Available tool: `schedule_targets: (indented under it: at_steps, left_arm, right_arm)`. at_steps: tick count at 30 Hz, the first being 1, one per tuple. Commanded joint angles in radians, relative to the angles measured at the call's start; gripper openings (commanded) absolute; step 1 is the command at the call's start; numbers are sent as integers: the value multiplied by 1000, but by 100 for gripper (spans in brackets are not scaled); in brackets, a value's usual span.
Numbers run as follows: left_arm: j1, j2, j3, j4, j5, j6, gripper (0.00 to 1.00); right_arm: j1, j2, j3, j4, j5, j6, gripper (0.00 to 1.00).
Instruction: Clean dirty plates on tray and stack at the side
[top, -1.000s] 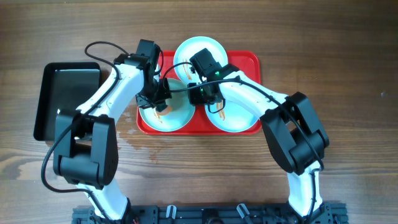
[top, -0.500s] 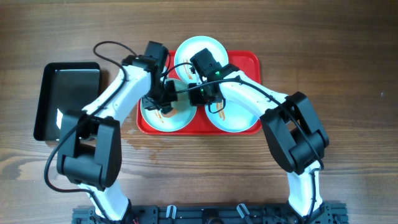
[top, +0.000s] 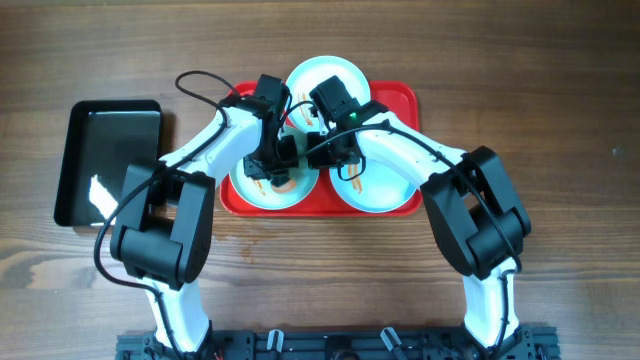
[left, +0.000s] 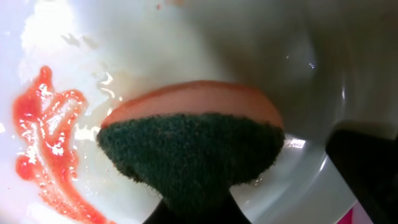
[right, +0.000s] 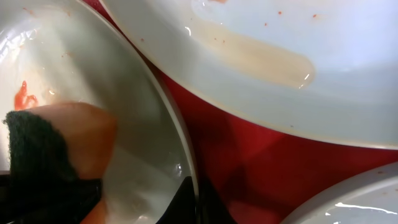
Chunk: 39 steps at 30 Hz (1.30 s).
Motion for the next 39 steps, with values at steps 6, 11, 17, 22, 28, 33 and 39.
schedule_targets:
  at_steps: [6, 11, 17, 22, 28, 33, 39]
  left_arm:
    - [-3, 42, -1, -23, -183, -9, 8]
    - [-3, 42, -1, -48, -282, -8, 31]
    - [-3, 42, 2, -37, -311, -5, 65]
    - [-3, 15, 56, -83, -310, -6, 35]
    - [-3, -84, 100, -116, -294, -6, 46]
    - [-3, -102, 98, -117, -211, -6, 55]
    - [-3, -101, 76, -109, -193, -23, 50]
  right_arm:
    - [6, 34, 14, -6, -17, 5, 4]
    - [6, 34, 14, -6, -17, 5, 4]
    - [6, 34, 14, -5, -17, 5, 4]
    - [6, 34, 14, -3, -17, 8, 4]
    - [6, 34, 14, -3, -17, 16, 4]
    - [6, 34, 14, -4, -17, 16, 4]
    - [6, 34, 14, -6, -17, 16, 4]
